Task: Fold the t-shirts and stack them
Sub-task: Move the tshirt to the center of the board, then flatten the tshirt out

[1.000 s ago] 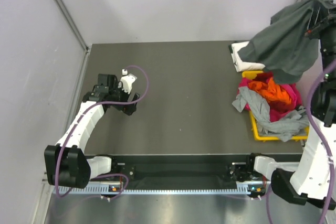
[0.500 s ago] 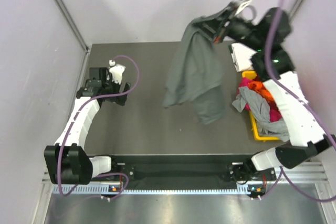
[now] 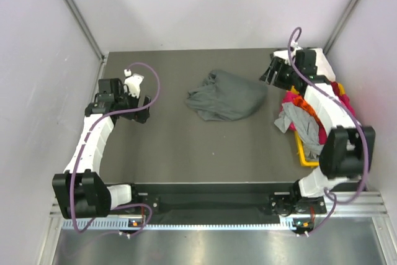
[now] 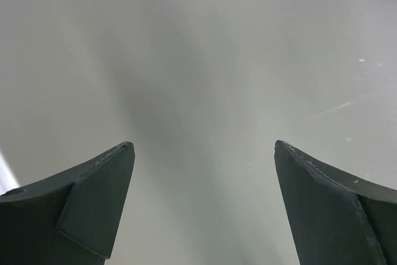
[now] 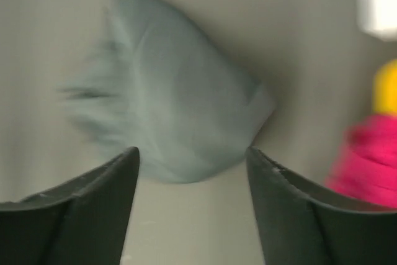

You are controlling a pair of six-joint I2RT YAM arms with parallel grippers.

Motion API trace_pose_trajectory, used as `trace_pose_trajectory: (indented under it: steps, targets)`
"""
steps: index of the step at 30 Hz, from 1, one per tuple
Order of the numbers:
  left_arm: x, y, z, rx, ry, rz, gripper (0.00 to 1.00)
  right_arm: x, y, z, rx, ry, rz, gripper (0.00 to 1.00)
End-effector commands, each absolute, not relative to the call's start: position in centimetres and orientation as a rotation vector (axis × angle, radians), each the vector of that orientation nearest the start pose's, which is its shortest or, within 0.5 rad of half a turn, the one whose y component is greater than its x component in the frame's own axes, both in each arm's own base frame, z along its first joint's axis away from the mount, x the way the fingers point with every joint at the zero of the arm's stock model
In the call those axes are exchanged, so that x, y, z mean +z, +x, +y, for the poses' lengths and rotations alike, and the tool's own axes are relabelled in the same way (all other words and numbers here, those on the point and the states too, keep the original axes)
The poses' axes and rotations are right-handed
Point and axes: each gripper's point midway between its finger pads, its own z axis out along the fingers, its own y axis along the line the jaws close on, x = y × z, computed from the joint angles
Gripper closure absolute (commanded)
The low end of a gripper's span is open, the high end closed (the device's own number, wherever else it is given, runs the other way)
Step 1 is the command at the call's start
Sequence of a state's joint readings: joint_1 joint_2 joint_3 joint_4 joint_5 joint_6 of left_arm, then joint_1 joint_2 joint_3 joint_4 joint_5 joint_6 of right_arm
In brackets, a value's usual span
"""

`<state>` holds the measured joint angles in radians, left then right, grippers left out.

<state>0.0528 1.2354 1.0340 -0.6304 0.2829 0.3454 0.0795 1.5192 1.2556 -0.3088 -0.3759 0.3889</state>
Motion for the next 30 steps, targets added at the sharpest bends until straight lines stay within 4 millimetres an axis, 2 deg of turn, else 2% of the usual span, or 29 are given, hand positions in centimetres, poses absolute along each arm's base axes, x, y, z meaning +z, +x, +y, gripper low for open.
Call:
trace_pose_trajectory:
  steps: [1,4,5,6,7,8,11,12,13,14,16,17,18,19,20,23,24,25,28,29,30]
  targets:
    - [17.0,32.6,-3.2,-0.233,0.538,2.267,0.01,15.6,43.4,4.8,0.230,0.203,2.388,0.28]
    - [16.8,32.7,-3.3,-0.242,0.537,2.267,0.01,17.7,43.6,6.7,0.133,0.088,2.305,0.28]
    - [16.7,32.8,-3.4,-0.248,0.526,2.274,0.01,17.5,42.7,9.6,0.132,-0.018,2.288,0.28]
    - [16.6,32.9,-3.5,-0.257,0.524,2.272,0.01,19.5,42.9,11.0,0.133,-0.058,2.199,0.27]
    - [16.6,33.0,-3.4,-0.257,0.519,2.274,0.01,19.8,42.4,12.8,0.152,-0.115,2.173,0.27]
    - [16.2,33.2,-3.4,-0.259,0.510,2.285,0.01,19.5,41.5,16.2,0.196,-0.209,2.143,0.27]
    - [15.5,33.8,-2.9,-0.237,0.479,2.312,0.01,17.8,40.1,20.9,0.263,-0.329,2.149,0.27]
    - [15.3,33.8,-2.9,-0.236,0.480,2.317,0.01,16.1,40.1,21.9,0.260,-0.359,2.186,0.27]
    - [15.1,33.8,-2.9,-0.241,0.478,2.327,0.01,15.8,40.2,23.0,0.267,-0.380,2.194,0.28]
    - [14.7,33.7,-2.9,-0.246,0.478,2.339,0.01,13.7,39.5,24.4,0.267,-0.436,2.248,0.27]
    - [14.4,33.7,-2.9,-0.246,0.478,2.350,0.01,12.5,38.9,26.3,0.283,-0.506,2.264,0.27]
    - [14.4,33.7,-2.7,-0.233,0.472,2.351,0.01,12.3,38.2,28.3,0.309,-0.582,2.244,0.27]
    - [14.3,33.6,-2.6,-0.229,0.471,2.353,0.01,10.7,37.8,29.4,0.306,-0.638,2.265,0.26]
    - [14.2,33.6,-2.6,-0.225,0.472,2.352,0.01,10.8,38.0,30.4,0.296,-0.671,2.248,0.24]
    - [14.2,33.7,-2.5,-0.221,0.470,2.349,0.01,8.4,37.0,31.2,0.253,-0.751,2.297,0.24]
    - [14.1,33.6,-2.6,-0.228,0.471,2.350,0.01,7.6,37.0,32.7,0.221,-0.807,2.308,0.25]
    - [14.2,33.6,-2.6,-0.231,0.471,2.346,0.01,6.5,37.1,32.6,0.196,-0.810,2.328,0.26]
    - [14.3,33.6,-2.6,-0.230,0.469,2.347,0.01,6.2,37.3,32.6,0.180,-0.805,2.334,0.27]
    - [14.3,33.5,-2.6,-0.229,0.478,2.346,0.01,5.3,37.9,31.8,0.093,-0.775,2.362,0.44]
    - [14.4,33.5,-2.6,-0.229,0.479,2.343,0.01,5.3,37.9,31.8,0.090,-0.775,2.366,0.61]
    - [14.5,33.4,-2.6,-0.229,0.478,2.338,0.01,5.2,37.6,32.1,0.114,-0.784,2.373,0.73]
